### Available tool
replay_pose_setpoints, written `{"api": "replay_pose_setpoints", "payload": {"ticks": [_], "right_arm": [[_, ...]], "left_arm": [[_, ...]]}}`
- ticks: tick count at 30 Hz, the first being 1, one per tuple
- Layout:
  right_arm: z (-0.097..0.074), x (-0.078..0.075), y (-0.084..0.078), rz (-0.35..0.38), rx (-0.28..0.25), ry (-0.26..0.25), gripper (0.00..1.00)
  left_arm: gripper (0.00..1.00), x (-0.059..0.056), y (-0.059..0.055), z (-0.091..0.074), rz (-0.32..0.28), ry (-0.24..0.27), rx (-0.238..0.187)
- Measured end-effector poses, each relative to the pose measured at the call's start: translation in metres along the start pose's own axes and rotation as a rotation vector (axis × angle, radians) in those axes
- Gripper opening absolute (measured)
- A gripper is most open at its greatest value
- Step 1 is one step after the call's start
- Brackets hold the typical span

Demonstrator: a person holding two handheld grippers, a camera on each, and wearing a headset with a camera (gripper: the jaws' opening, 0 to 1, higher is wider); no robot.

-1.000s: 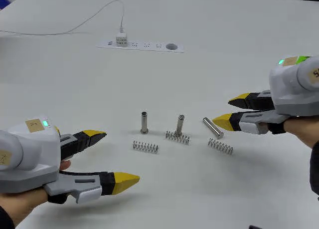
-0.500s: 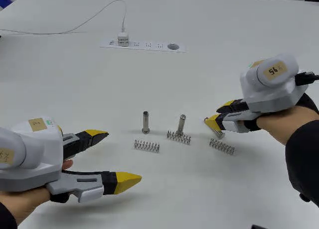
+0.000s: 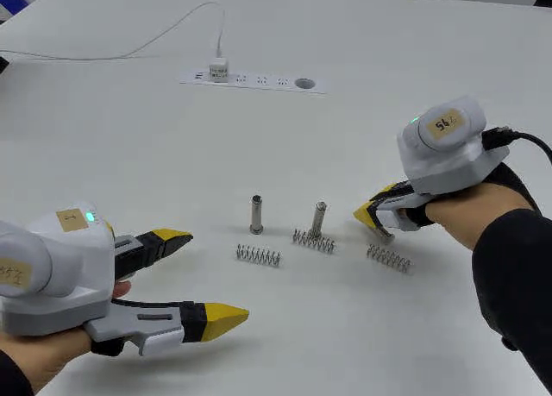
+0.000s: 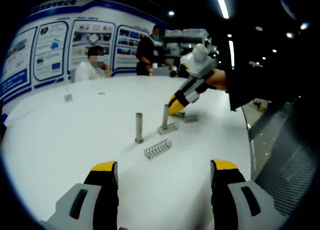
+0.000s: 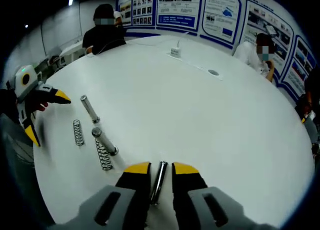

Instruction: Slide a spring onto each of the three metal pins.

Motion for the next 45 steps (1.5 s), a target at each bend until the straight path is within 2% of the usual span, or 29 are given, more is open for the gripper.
{"api": "replay_pose_setpoints", "payload": {"ticks": [13, 34, 38, 45], "right_arm": [[0.008, -0.003, -0.003, 0.048, 0.03, 0.001, 0.14], [0.01, -0.002, -0.006, 0.092, 0.063, 0.01, 0.09], [0.009, -0.003, -0.006, 0.103, 0.053, 0.009, 0.09], [-0.008, -0.004, 0.001, 0.097, 0.013, 0.003, 0.09]], "left_arm": [[0.76, 0.001, -0.002, -0.001, -0.005, 0.002, 0.0], [0.76, 0.001, -0.003, -0.001, -0.007, 0.003, 0.001], [0.76, 0.001, -0.002, -0.001, -0.005, 0.004, 0.001], [0.75, 0.002, -0.001, -0.004, 0.001, 0.006, 0.005]]}}
Point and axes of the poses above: the centre of the closed fingertips' face, and the gripper's own axes: z roughly forward along the fingers, x roughly to its left, y roughly out of its top, the point moved 1 cm from there along -z, roughly backward along the fingers, and after that the axes turned 6 degrees about z, right-handed, at the moved point
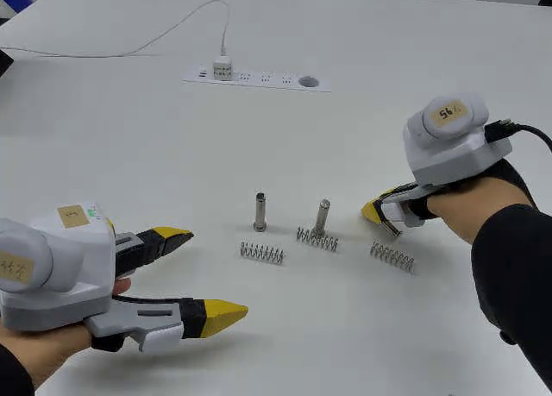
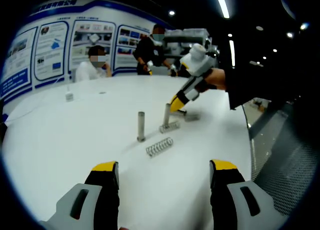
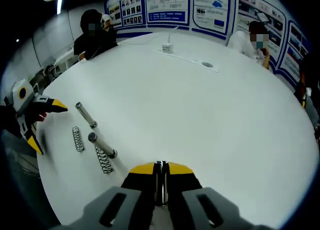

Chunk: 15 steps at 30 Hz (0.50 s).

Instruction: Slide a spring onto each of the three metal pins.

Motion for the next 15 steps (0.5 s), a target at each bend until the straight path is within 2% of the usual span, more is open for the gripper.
{"api": "replay_pose_setpoints", "payload": {"ticks": [15], "right_arm": [[-0.03, 0.002, -0.001, -0.004, -0.06, -0.024, 0.09]], "left_arm": [[0.75, -0.002, 0.006, 0.0, 0.017, -0.004, -0.007]]}}
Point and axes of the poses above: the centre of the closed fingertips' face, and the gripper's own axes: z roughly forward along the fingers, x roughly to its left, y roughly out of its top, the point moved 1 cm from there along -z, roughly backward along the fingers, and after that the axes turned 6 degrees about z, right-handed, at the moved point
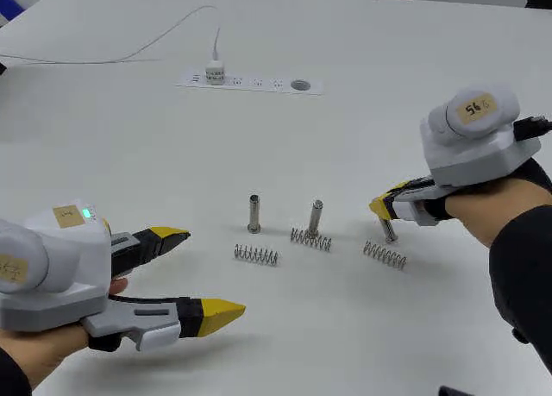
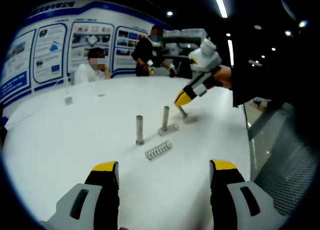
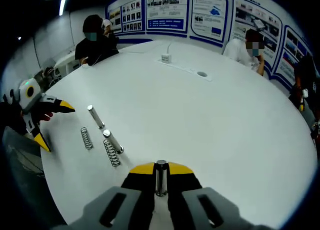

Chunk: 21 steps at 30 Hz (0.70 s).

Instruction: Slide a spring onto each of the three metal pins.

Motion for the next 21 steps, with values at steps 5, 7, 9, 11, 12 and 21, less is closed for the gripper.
{"api": "replay_pose_setpoints", "payload": {"ticks": [5, 7, 9, 11, 12, 21], "right_arm": [[-0.007, 0.0, -0.003, 0.001, -0.007, -0.004, 0.09], [-0.01, 0.0, -0.004, -0.001, -0.009, -0.005, 0.09], [-0.013, 0.001, -0.006, -0.002, -0.01, -0.005, 0.09], [-0.015, 0.001, -0.007, -0.005, -0.009, -0.004, 0.09], [-0.017, 0.001, -0.008, -0.008, -0.008, -0.004, 0.09], [-0.024, 0.001, -0.016, -0.02, -0.001, -0.006, 0.09]], "left_arm": [[0.75, 0.0, 0.003, 0.0, 0.006, -0.001, -0.002], [0.75, 0.0, 0.004, 0.0, 0.009, -0.002, -0.003], [0.75, 0.0, 0.005, 0.0, 0.011, -0.003, -0.003], [0.75, -0.001, 0.006, 0.0, 0.014, -0.005, -0.003], [0.75, -0.001, 0.006, 0.0, 0.015, -0.005, -0.004], [0.75, -0.003, 0.009, -0.001, 0.023, -0.008, -0.007]]}}
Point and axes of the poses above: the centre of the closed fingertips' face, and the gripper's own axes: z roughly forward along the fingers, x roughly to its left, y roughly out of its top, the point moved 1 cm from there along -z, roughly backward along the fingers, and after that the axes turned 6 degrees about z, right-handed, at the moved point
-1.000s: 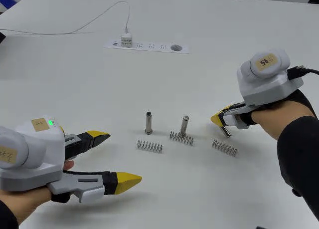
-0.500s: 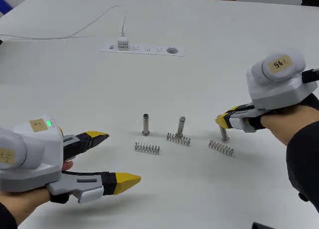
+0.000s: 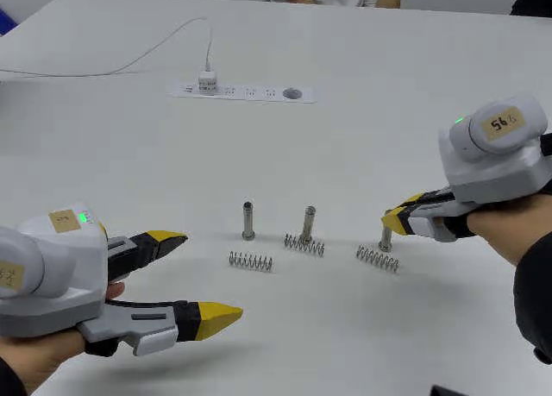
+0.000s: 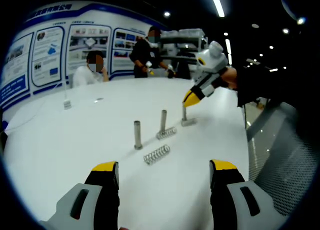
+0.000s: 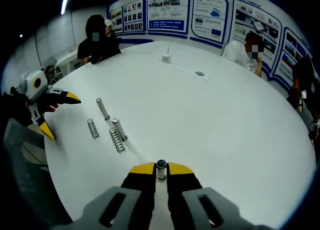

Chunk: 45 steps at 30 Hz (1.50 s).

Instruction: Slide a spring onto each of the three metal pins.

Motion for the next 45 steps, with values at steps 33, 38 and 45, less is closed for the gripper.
{"api": "replay_pose_setpoints", "payload": {"ticks": [33, 38, 45], "right_arm": [[-0.003, 0.006, -0.015, -0.042, 0.017, 0.016, 0.15], [-0.003, 0.006, -0.016, -0.045, 0.018, 0.017, 0.17], [-0.005, 0.007, -0.017, -0.049, 0.017, 0.017, 0.21]], "left_arm": [[0.75, -0.002, 0.0, 0.0, 0.005, -0.004, -0.002], [0.75, -0.002, 0.0, 0.0, 0.003, -0.004, -0.002], [0.75, -0.003, 0.0, 0.001, 0.003, -0.006, -0.001]]}}
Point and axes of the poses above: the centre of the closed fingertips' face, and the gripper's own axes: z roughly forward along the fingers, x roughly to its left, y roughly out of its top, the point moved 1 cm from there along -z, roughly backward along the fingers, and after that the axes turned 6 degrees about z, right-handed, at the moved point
